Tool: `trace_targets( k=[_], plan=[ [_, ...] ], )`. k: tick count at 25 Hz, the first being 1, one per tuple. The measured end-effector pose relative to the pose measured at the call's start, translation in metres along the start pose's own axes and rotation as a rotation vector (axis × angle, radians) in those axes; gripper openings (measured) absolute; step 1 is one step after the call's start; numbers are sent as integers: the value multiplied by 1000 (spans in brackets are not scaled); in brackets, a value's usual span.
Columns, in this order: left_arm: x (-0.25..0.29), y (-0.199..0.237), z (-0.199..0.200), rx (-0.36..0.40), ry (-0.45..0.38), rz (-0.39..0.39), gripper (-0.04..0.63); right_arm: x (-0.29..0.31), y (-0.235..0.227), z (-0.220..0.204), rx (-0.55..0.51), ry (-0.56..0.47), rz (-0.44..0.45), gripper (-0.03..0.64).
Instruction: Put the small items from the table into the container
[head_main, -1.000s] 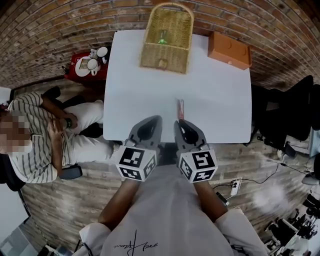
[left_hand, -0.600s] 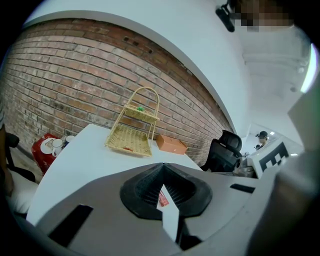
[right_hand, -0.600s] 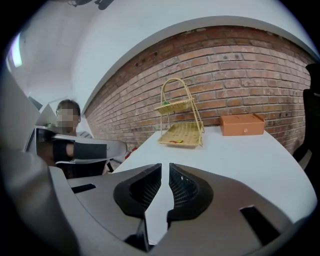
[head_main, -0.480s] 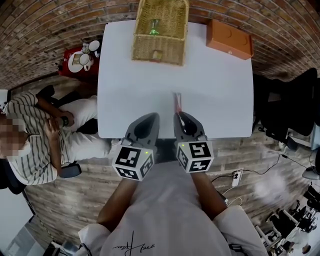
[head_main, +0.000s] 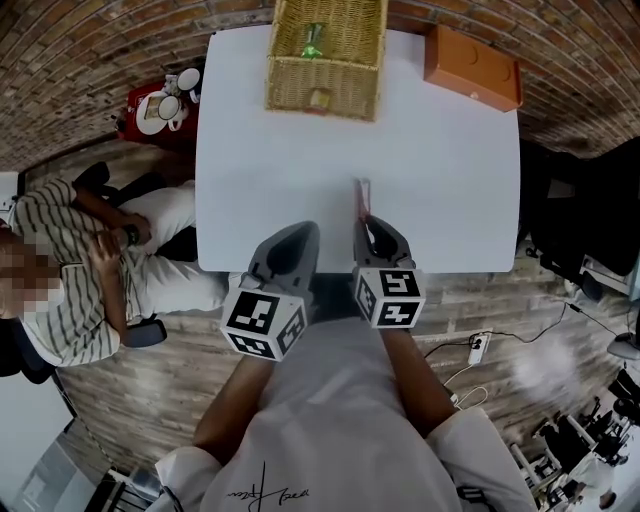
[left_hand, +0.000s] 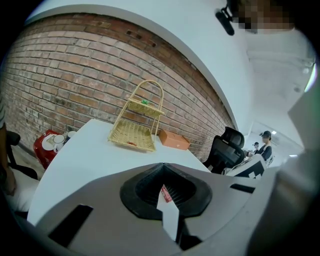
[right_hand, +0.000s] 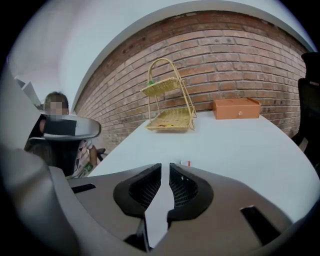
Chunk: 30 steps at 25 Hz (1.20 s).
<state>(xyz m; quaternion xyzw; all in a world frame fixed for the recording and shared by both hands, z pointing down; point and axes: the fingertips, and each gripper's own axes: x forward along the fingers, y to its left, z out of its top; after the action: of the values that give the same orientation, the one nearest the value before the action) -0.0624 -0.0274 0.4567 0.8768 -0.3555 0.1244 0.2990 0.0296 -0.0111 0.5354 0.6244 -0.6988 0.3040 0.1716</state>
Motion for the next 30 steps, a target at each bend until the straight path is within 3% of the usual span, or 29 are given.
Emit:
trace_targets(
  k=[9, 13, 30],
  plan=[
    [1, 4, -3, -2, 14, 12, 11, 13, -14, -15, 2, 49, -38, 28],
    [3, 5, -5, -2, 23, 9, 10, 19, -14, -25, 1, 82, -38, 95],
    [11, 15, -10, -15, 51, 38, 10, 42, -30, -54, -1, 174, -88, 135]
  ],
)
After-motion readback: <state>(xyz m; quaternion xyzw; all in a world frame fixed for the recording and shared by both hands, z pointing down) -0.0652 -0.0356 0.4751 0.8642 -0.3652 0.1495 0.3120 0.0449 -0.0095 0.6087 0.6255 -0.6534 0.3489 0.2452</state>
